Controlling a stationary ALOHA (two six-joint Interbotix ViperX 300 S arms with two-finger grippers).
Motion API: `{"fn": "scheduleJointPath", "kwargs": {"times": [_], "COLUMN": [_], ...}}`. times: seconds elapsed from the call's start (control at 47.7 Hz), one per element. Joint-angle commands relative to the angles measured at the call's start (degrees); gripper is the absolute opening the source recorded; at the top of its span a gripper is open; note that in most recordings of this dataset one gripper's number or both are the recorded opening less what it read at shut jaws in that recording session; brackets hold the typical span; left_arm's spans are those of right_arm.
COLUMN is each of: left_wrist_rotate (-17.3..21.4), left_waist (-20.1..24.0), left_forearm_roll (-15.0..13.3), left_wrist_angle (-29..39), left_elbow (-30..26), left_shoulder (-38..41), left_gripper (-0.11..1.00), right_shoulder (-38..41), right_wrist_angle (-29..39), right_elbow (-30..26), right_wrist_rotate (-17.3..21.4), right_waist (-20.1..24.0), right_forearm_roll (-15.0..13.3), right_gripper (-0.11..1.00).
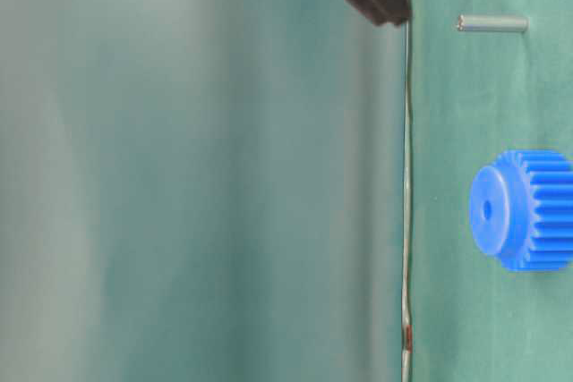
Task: Insert the shaft placed at a random location into the center hole of the medium gear at another random location.
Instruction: 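Lower the right gripper over the silver shaft and close on it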
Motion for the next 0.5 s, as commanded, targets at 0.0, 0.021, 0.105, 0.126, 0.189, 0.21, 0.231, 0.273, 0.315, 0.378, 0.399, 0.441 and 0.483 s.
{"fn": "scheduleJointPath", "kwargs": {"times": [0.0,0.021,0.105,0.126,0.189,0.21,0.231,0.273,0.315,0.378,0.399,0.441,0.483], "left_wrist_rotate": [-0.2,-0.2,-0.3,-0.3,-0.4,-0.4,-0.4,-0.4,-0.4,-0.4,-0.4,-0.4,-0.4], "left_waist": [-0.1,-0.1,-0.1,-0.1,-0.1,-0.1,-0.1,-0.1,-0.1,-0.1,0.0,0.0,-0.1], "left_forearm_roll": [0.2,0.2,0.2,0.1,0.2,0.2,0.2,0.2,0.2,0.2,0.2,0.1,0.2], "left_wrist_angle": [-0.3,-0.4,-0.3,-0.3,-0.3,-0.3,-0.3,-0.3,-0.3,-0.3,-0.3,-0.3,-0.3], "left_elbow": [-1.4,-1.4,-1.4,-1.4,-1.4,-1.4,-1.4,-1.4,-1.4,-1.4,-1.4,-1.4,-1.4], "left_shoulder": [0.6,0.7,0.7,0.6,0.7,0.6,0.7,0.6,0.7,0.6,0.7,0.6,0.7], "left_gripper": [0.00,0.00,0.00,0.00,0.00,0.00,0.00,0.00,0.00,0.00,0.00,0.00,0.00], "right_shoulder": [1.5,1.9,4.0,4.5,6.0,6.8,7.2,8.3,9.3,10.7,11.1,11.7,12.1], "right_wrist_angle": [-2.2,-2.6,-4.0,-4.2,-4.7,-4.7,-4.7,-5.0,-5.4,-5.8,-5.9,-6.1,-6.2], "right_elbow": [-1.0,-0.9,-0.8,-0.8,-1.0,-1.1,-1.1,-1.3,-1.5,-1.8,-1.9,-2.0,-2.2], "right_wrist_rotate": [0.8,0.9,0.8,0.9,0.8,0.8,0.8,0.8,0.9,0.9,0.9,0.9,0.9], "right_waist": [-1.1,-1.3,-1.9,-2.0,-2.3,-2.3,-2.4,-2.4,-2.4,-2.4,-2.4,-2.4,-2.4], "right_forearm_roll": [0.6,0.7,1.0,1.0,1.1,1.2,1.3,1.3,1.3,1.4,1.4,1.4,1.4], "right_gripper": [0.85,0.85,0.84,0.85,0.84,0.84,0.84,0.84,0.84,0.84,0.84,0.84,0.84]}}
